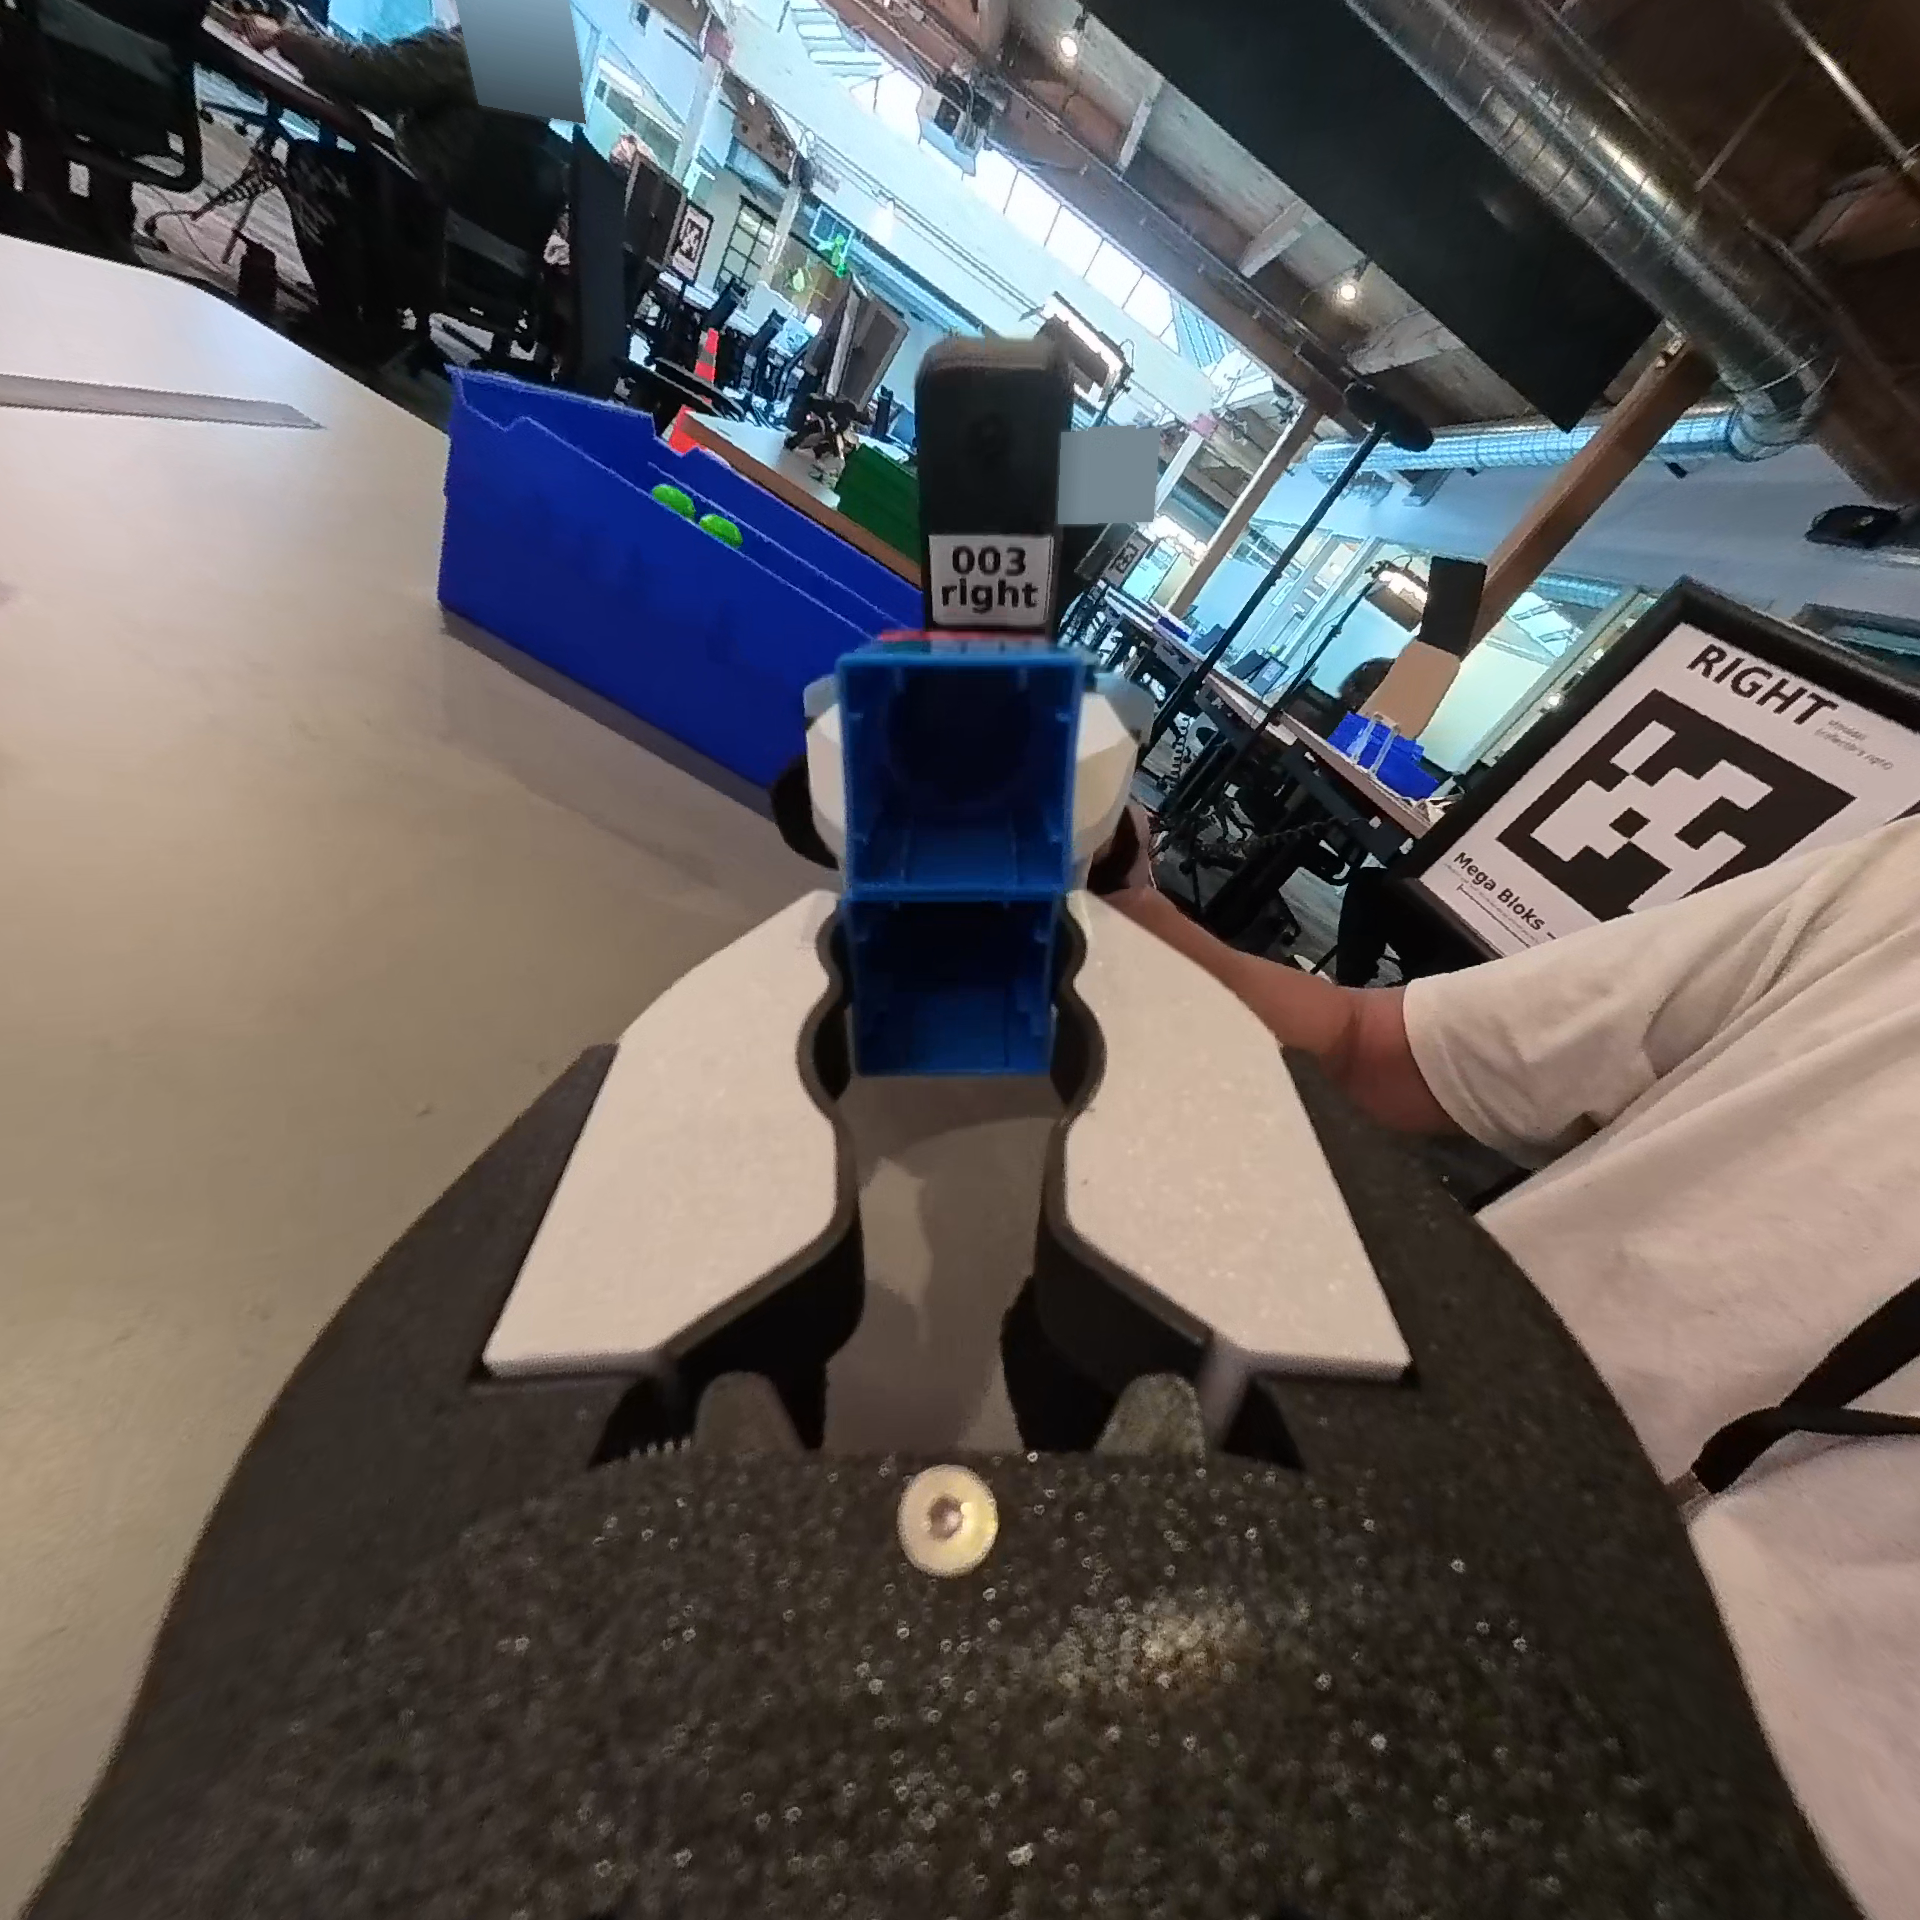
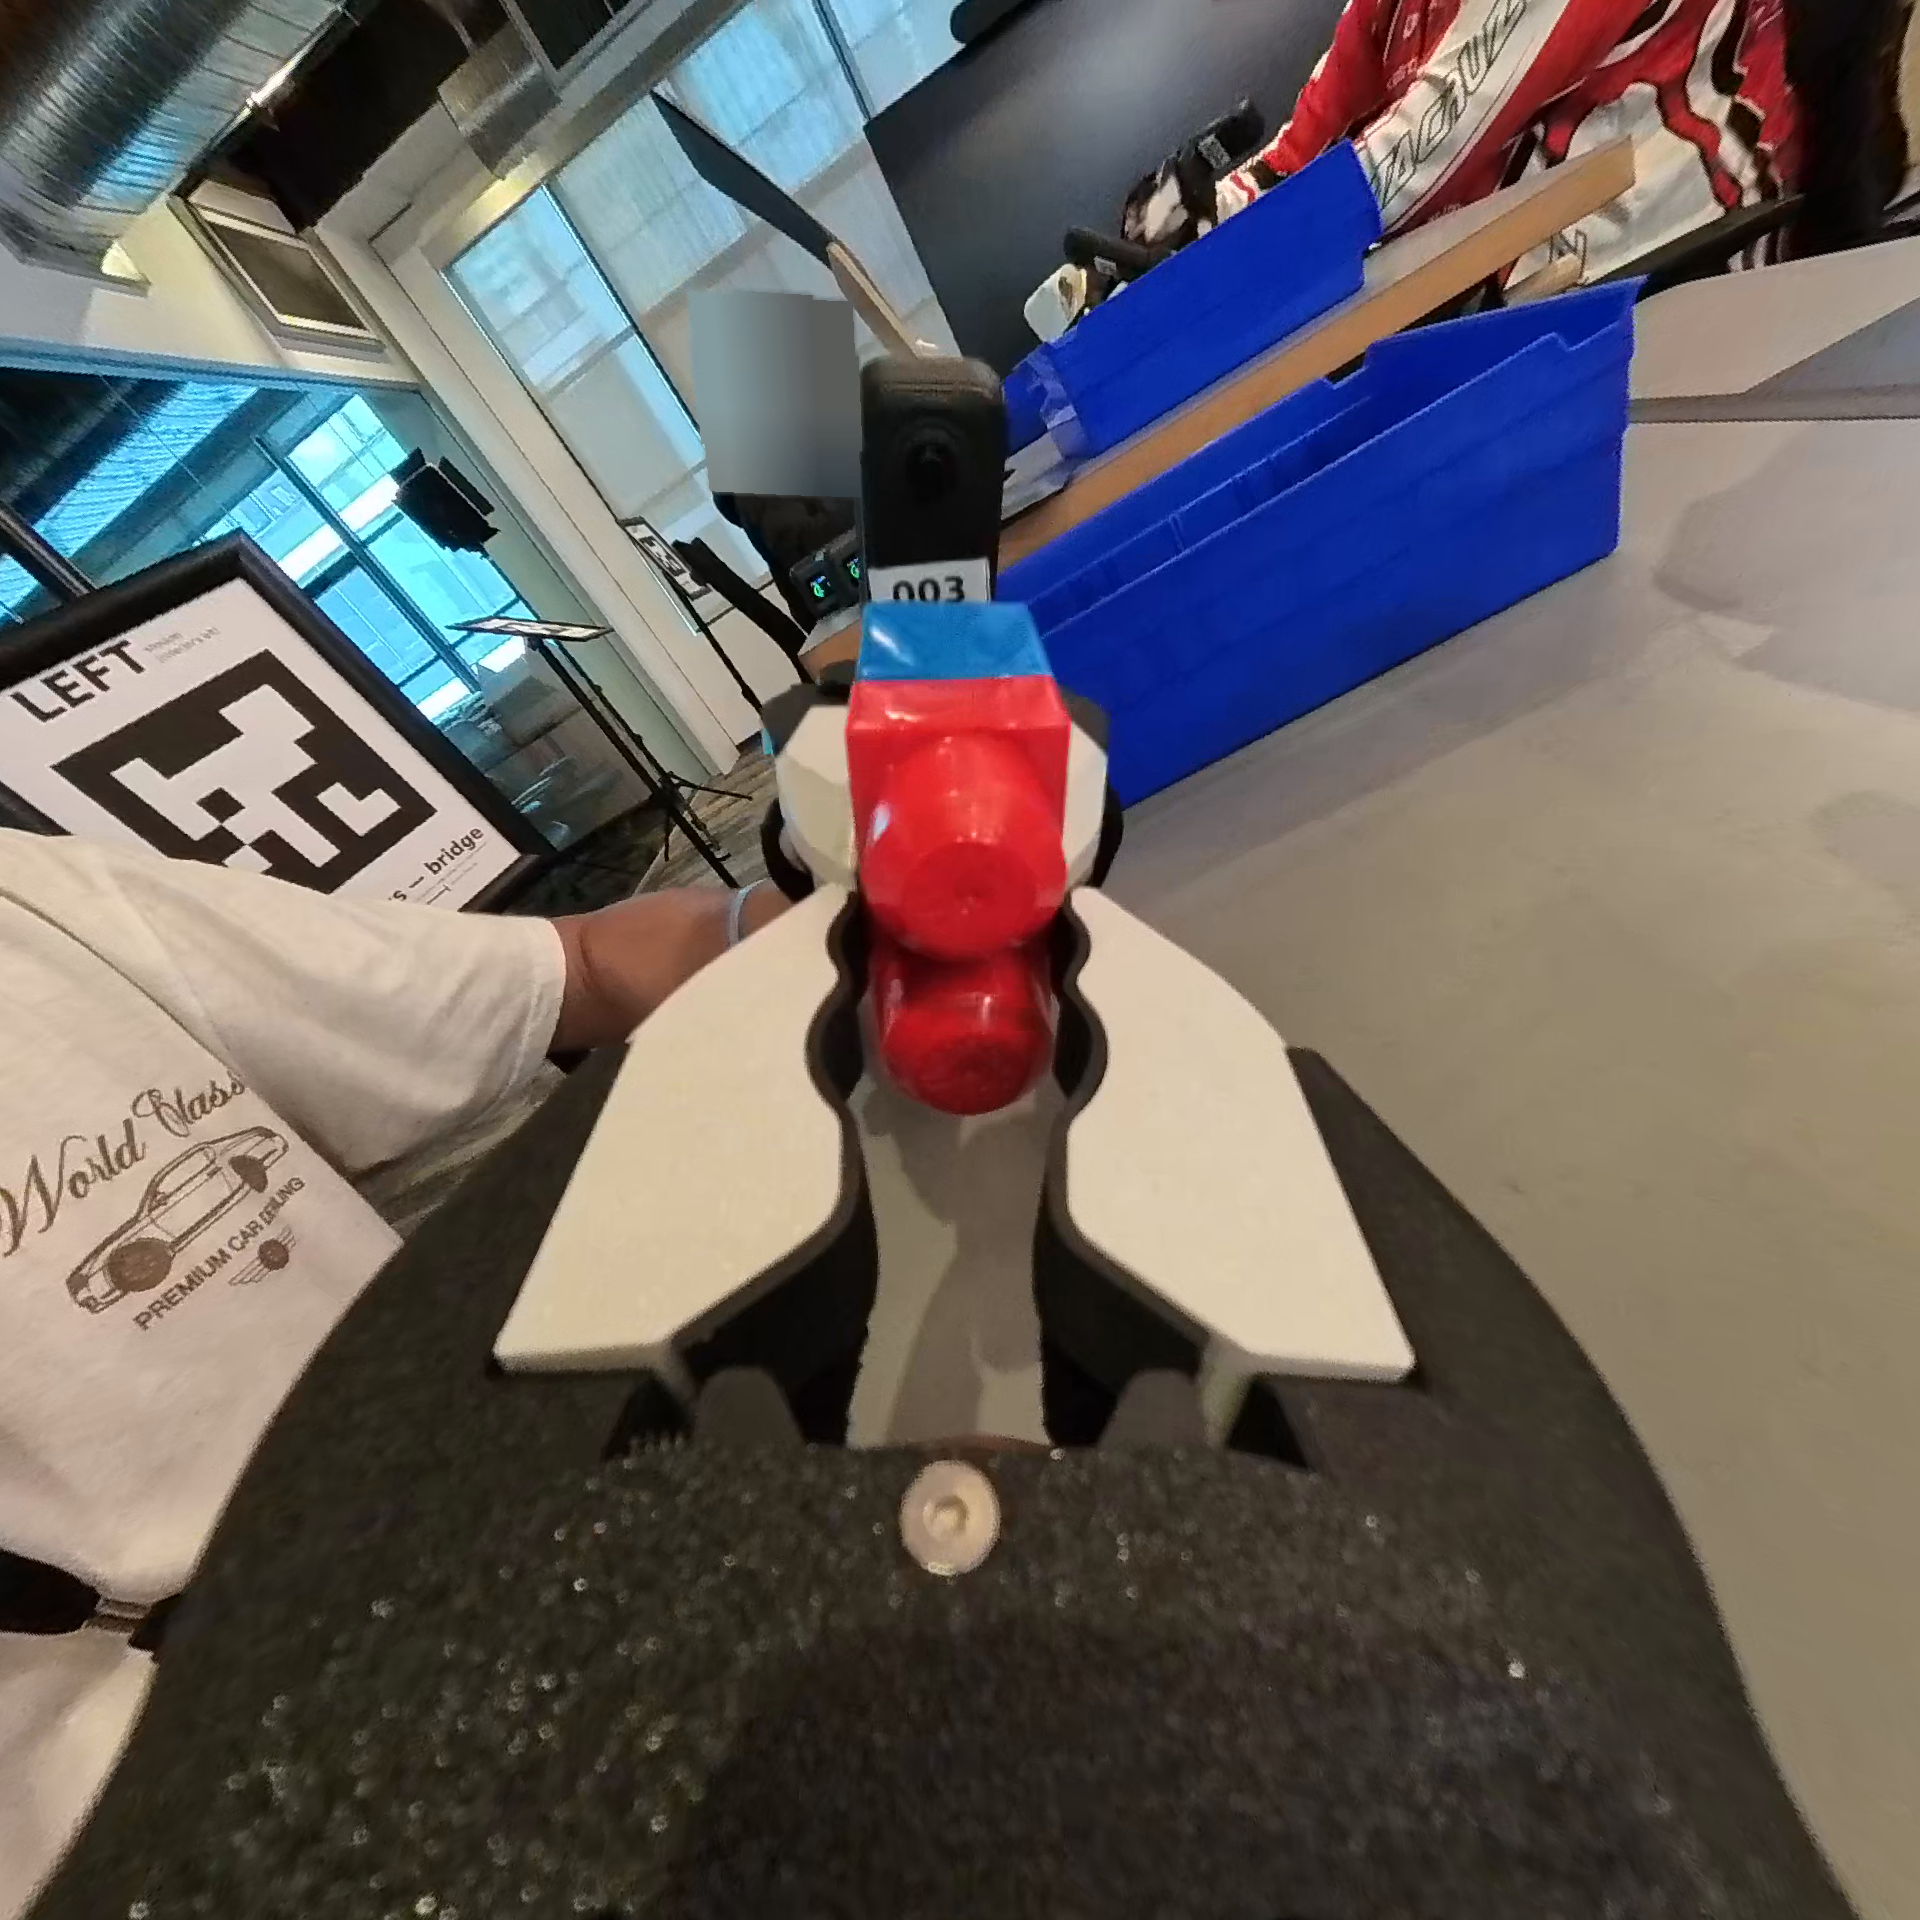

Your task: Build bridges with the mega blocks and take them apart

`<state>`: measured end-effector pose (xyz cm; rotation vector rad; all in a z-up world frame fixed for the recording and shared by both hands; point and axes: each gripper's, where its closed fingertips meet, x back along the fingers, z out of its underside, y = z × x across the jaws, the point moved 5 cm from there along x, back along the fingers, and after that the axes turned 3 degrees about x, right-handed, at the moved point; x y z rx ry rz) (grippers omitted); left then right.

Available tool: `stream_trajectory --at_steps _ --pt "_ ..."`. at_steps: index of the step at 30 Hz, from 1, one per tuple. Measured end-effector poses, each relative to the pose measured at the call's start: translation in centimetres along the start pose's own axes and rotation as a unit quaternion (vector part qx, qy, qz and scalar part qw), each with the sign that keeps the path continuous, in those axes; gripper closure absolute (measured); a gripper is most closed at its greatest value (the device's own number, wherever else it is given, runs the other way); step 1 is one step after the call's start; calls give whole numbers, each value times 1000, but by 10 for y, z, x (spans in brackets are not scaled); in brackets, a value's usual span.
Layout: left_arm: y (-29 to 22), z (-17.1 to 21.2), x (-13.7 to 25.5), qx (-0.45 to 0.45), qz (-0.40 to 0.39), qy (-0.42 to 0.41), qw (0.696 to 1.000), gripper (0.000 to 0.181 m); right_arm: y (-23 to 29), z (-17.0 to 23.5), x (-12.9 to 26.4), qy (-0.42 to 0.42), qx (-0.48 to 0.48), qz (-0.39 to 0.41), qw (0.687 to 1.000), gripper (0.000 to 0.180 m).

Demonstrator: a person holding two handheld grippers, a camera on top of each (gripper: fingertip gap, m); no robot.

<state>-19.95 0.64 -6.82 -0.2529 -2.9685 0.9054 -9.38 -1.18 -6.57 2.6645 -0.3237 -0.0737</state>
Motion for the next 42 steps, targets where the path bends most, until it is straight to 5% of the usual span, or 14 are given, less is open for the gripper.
stream_trajectory --at_steps 6,9,13,15,27,42 --pt "-2 -3 -1 -9 -4 4 1000 145 1 -2 1 -2 12 -2 1000 146" --pt "-1 -8 3 -4 -8 -4 1000 119 0 3 -2 20 22 9 1000 146" --pt "2 -9 8 -3 -17 -11 1000 122 -1 5 -2 33 31 15 999 146" --pt "1 -9 8 -11 -17 -11 1000 146 -2 5 -1 36 26 12 999 146" --pt "-1 -8 4 -1 -2 -7 1000 146 0 -7 4 -29 8 -5 1000 146" --pt "6 0 -1 19 1 7 1000 146 -3 -2 7 -3 5 5 1000 146"
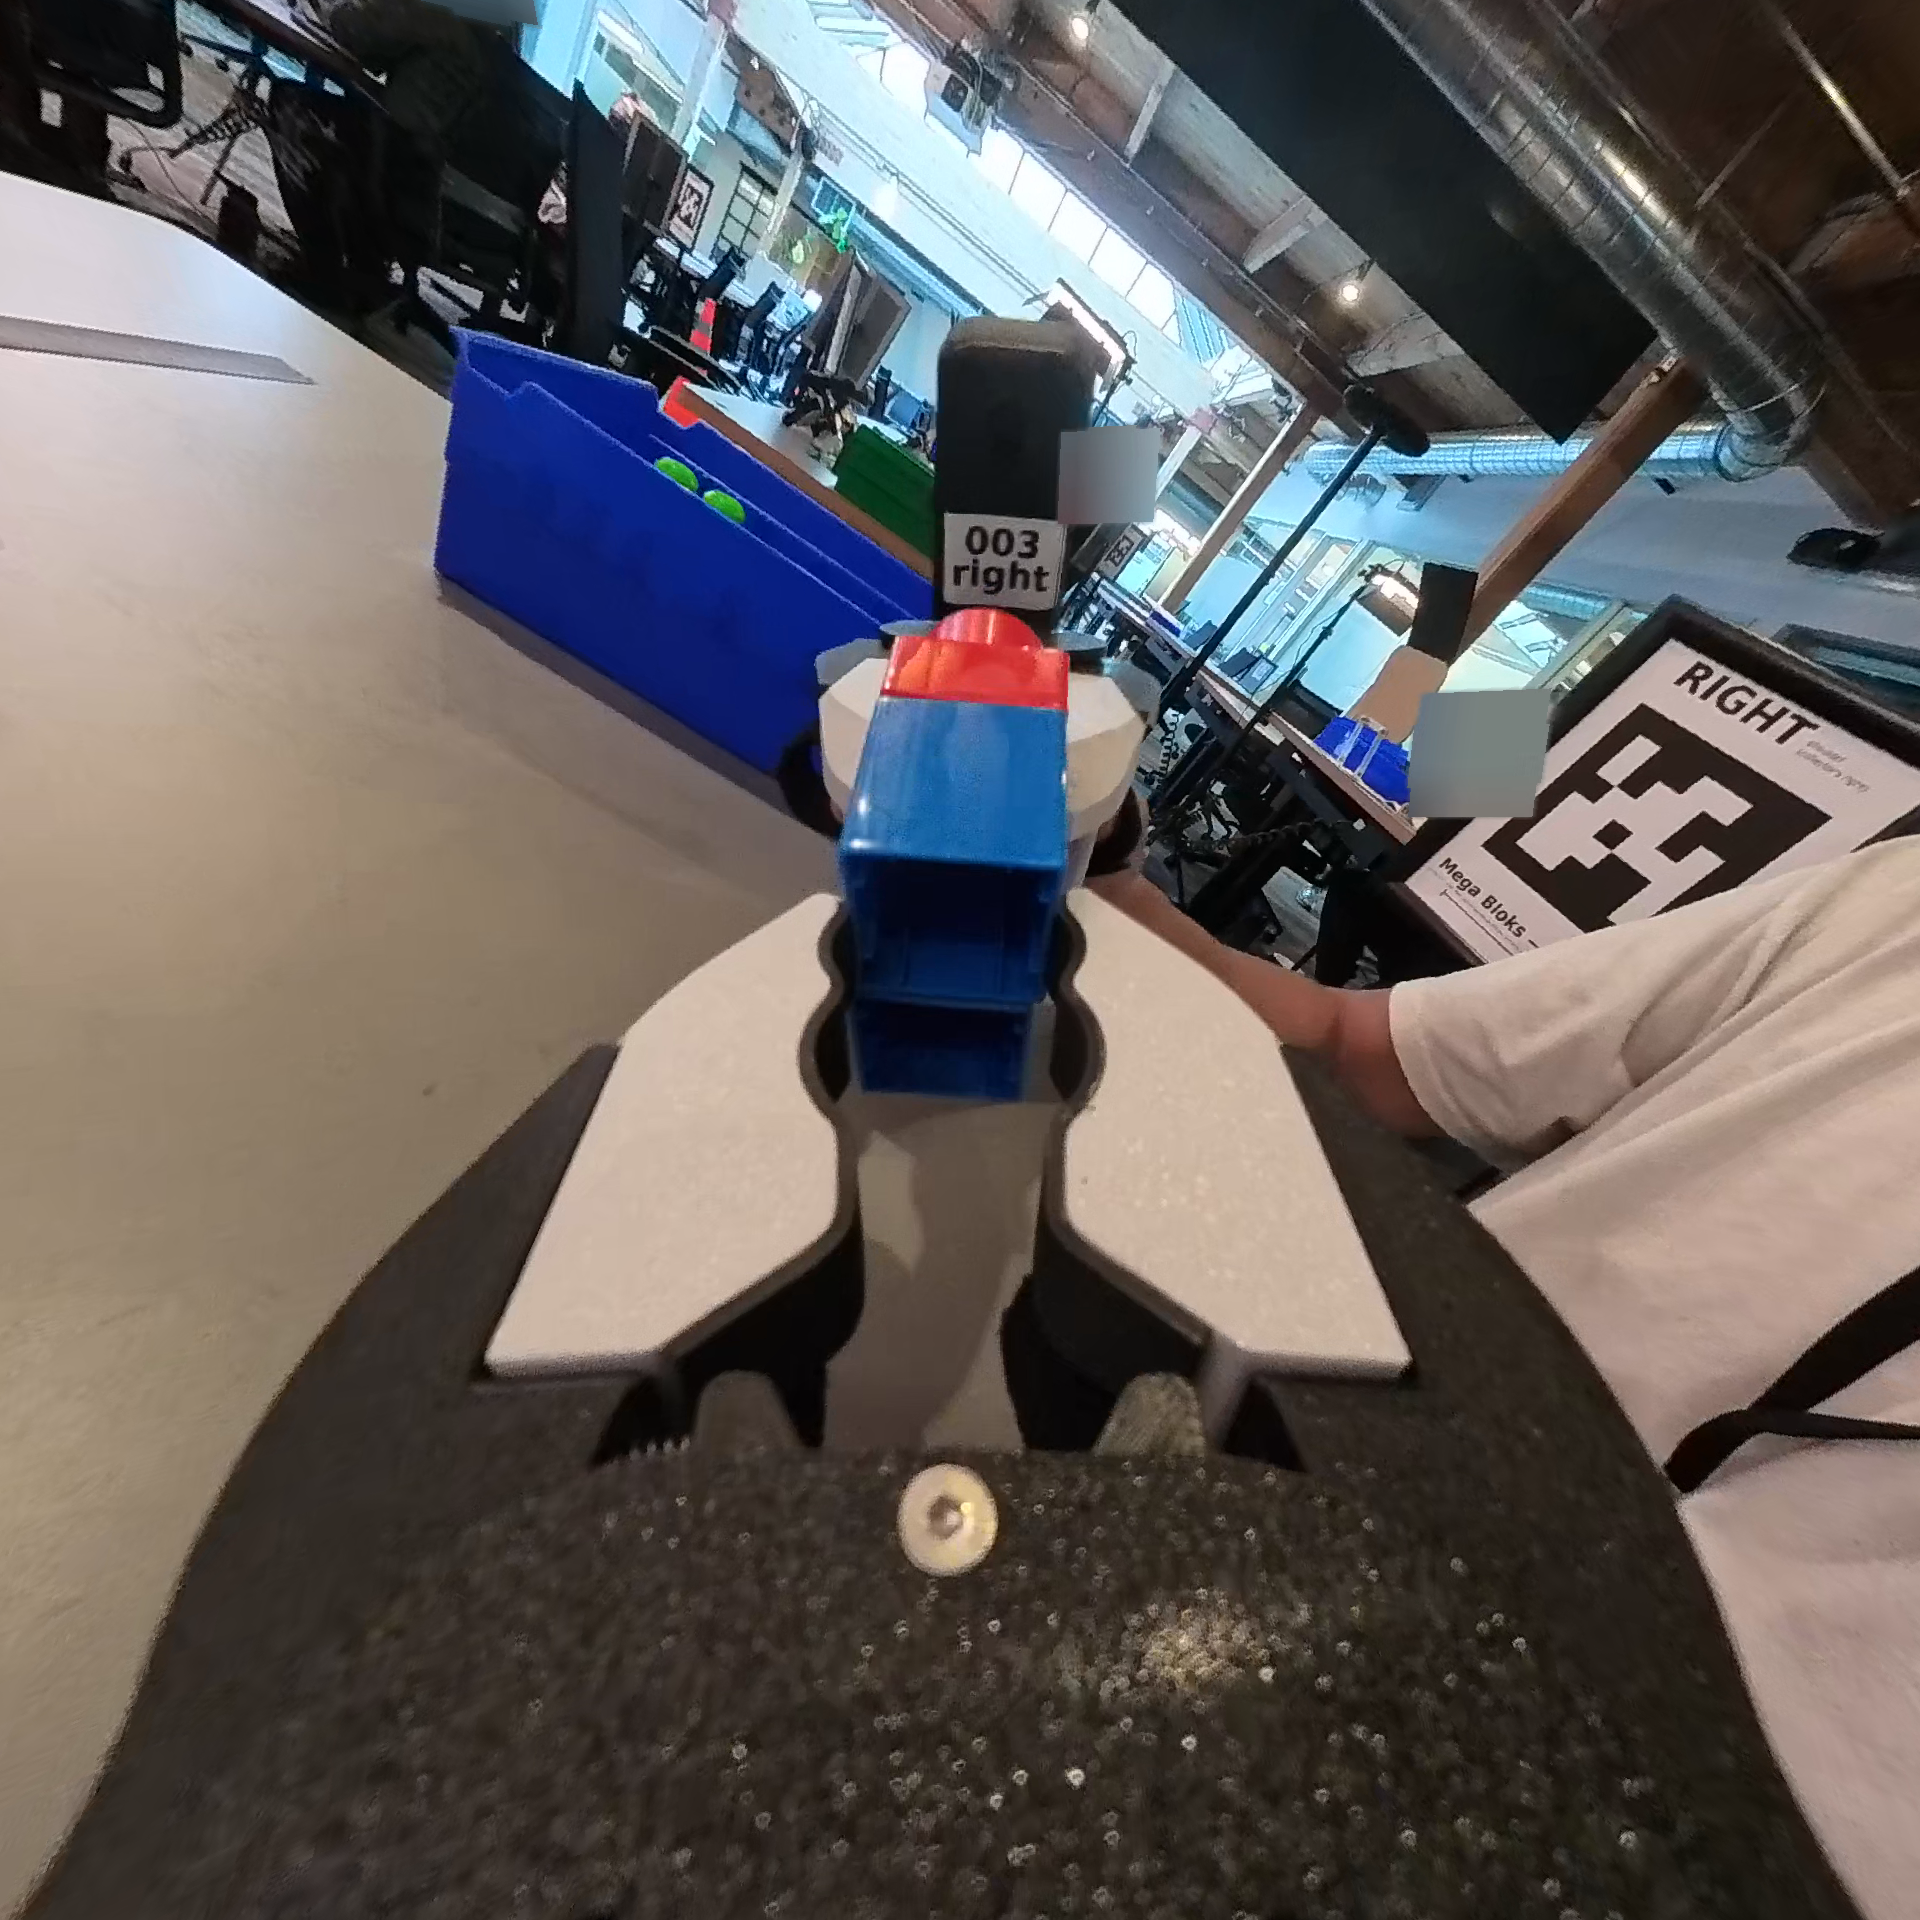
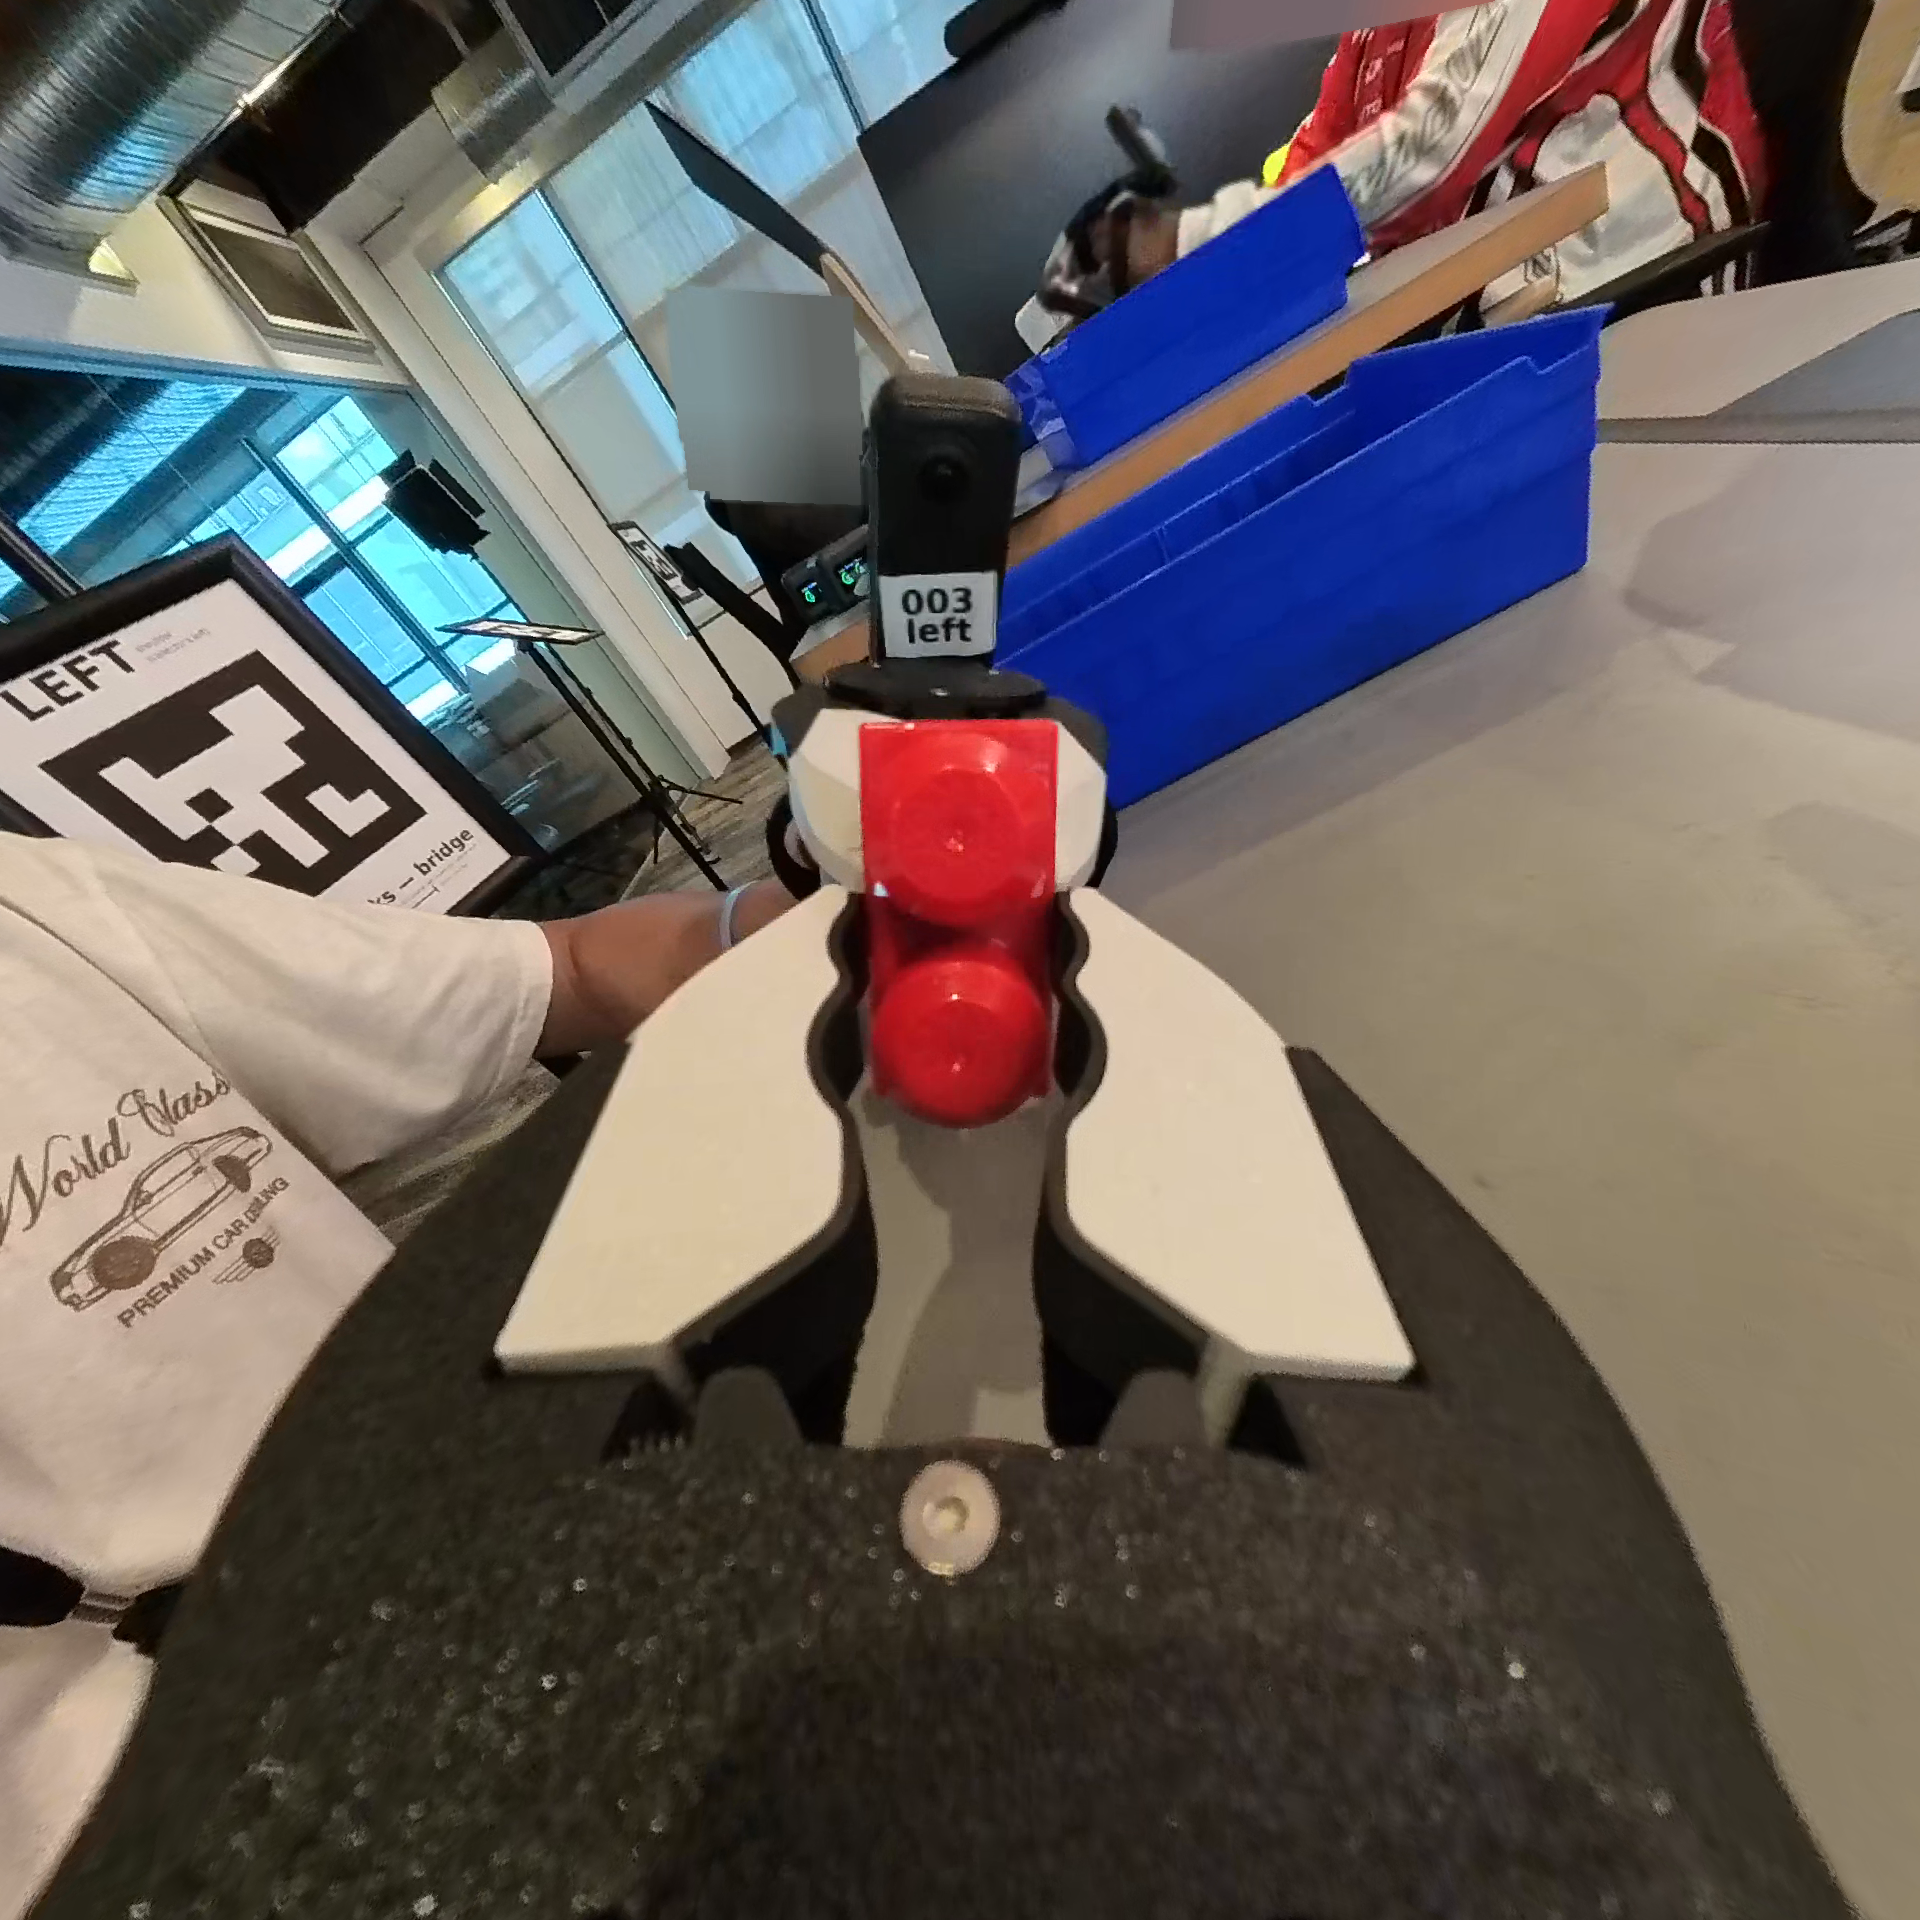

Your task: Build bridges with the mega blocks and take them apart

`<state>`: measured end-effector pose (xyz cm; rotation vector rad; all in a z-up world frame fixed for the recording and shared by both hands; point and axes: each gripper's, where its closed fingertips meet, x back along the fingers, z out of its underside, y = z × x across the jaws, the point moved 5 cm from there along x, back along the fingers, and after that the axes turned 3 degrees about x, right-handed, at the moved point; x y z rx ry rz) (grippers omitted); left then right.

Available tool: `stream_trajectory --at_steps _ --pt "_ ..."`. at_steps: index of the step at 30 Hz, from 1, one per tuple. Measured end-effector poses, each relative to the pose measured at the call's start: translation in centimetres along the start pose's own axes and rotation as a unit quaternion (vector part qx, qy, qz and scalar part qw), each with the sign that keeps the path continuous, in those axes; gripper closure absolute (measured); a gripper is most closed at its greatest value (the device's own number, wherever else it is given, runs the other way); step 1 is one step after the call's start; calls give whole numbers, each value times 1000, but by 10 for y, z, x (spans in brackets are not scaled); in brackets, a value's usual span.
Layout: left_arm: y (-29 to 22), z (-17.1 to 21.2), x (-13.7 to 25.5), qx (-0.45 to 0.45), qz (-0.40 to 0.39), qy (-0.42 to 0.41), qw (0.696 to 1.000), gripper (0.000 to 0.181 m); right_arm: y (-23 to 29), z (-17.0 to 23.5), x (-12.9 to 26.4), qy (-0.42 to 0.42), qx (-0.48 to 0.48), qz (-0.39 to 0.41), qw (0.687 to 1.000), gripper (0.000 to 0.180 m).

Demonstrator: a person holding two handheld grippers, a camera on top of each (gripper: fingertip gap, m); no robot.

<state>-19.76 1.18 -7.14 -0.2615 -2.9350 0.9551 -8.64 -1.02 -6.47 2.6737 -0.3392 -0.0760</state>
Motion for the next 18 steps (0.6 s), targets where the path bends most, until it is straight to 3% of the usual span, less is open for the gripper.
stream_trajectory --at_steps 7,10,13,16,18 --pt "-1 -6 2 -6 -13 -12 1000 145 -1 -1 -1 -8 -5 -1 1000 146" --pt "-2 -18 15 -18 -44 -45 998 107 -5 -1 2 -5 -11 13 1000 146" --pt "6 -23 40 -56 -183 -101 976 104 -14 -2 10 -10 -2 59 998 146" --pt "17 -5 58 -114 -357 -116 920 95 -24 -3 20 -26 -19 95 995 146" --pt "15 1 61 -163 -414 -112 888 90 -28 -3 24 -24 -23 114 993 146"
